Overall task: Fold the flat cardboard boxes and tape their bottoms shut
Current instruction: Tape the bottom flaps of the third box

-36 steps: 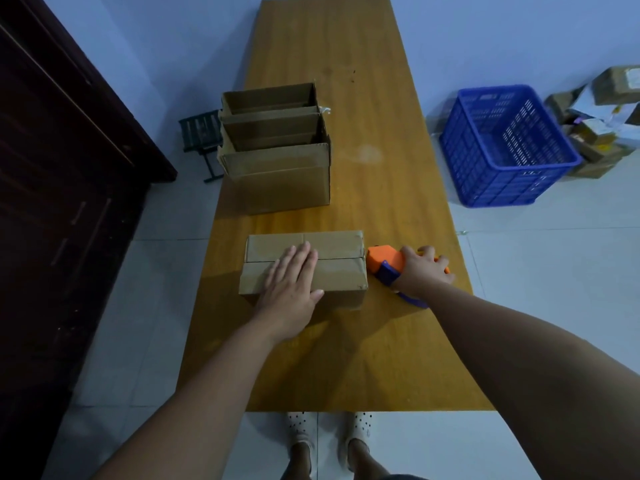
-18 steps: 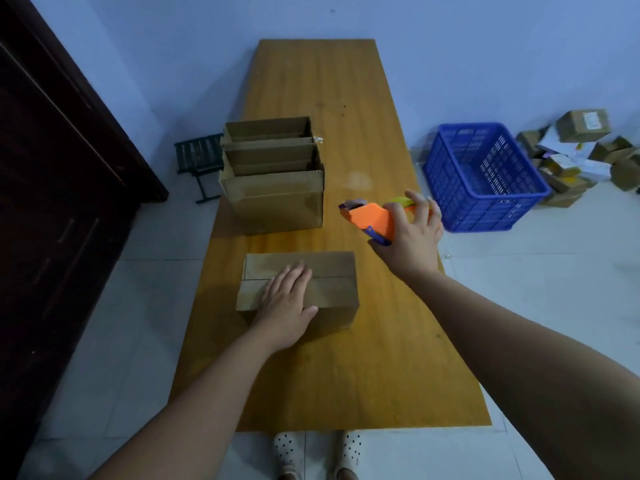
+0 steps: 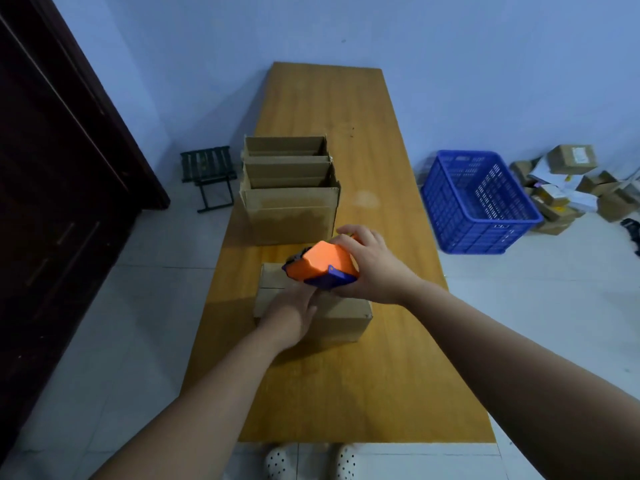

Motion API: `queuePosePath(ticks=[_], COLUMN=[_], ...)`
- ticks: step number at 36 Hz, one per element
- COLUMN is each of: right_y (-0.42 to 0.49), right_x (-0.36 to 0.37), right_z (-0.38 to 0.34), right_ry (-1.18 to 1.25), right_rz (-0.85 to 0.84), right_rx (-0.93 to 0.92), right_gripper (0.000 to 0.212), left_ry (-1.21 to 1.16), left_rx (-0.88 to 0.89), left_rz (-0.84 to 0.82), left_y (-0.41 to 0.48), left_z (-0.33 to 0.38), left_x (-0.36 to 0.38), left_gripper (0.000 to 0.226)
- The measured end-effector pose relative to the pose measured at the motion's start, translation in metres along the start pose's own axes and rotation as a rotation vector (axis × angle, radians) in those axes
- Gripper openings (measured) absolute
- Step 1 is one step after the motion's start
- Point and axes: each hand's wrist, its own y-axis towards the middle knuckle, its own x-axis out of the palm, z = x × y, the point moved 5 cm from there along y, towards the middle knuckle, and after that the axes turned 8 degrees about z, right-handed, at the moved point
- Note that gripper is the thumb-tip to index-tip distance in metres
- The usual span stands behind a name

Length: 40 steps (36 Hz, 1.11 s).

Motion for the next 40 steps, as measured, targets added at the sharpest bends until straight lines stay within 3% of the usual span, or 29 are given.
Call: queuePosePath(ticks=[3,7,10,15,18,21,24,29,32,40], right_y=[0.005,0.008,0.010,0.015,0.020,0.023,0.027,0.031,0.031,0.032], right_x=[-0.001,0.003,0.009,0.017,0.019,0.020,0.021,0.023,0.022,0.020], right_z=[-0.005,-0.003,0.001,0.002,0.000,0.000,0.000,0.003,0.003,0.000], right_ry=[0.142,0.325,0.399,0.424,0.413,0.411,0.440,0.468,0.489,0.507], right_rz=[-0.197,-0.396,-0.485,-0.547,-0.572,-0.593,-0.591,-0.584,-0.572,-0.612], right_rx=[0.052,0.128,0.172,0.213,0.224,0.235,0.254,0.258,0.238,0.173], right_gripper=[0.078,0.068,0.064,0.064,0.060,0.058,0.058,0.070,0.076,0.072], left_ry=[-0.093,-0.432,-0.744,-1.267,-1.274,-1.309,-1.380,-1.357,-1.332,-1.305], left_rx=[-0.103,-0.169,-0.248,-0.390,-0.312,-0.272,-0.293,-0.359,-0.344,-0.405], left_rz=[-0.031,-0.043,-0.039,0.062,0.017,-0.002,0.035,0.106,0.089,0.075], left_y=[0.003,0.003,0.005,0.006,0.008,0.010,0.013,0.017,0.019,0.022], left_z=[-0.006,-0.009,-0.018,-0.043,-0.045,-0.043,-0.045,-0.049,-0.048,-0.051], left_x=[0.001,-0.012,-0.018,-0.032,-0.033,-0.032,-0.033,-0.033,-0.035,-0.037], left_gripper=[0.024,0.008,0.010,0.048,0.059,0.084,0.088,0.064,0.064,0.041])
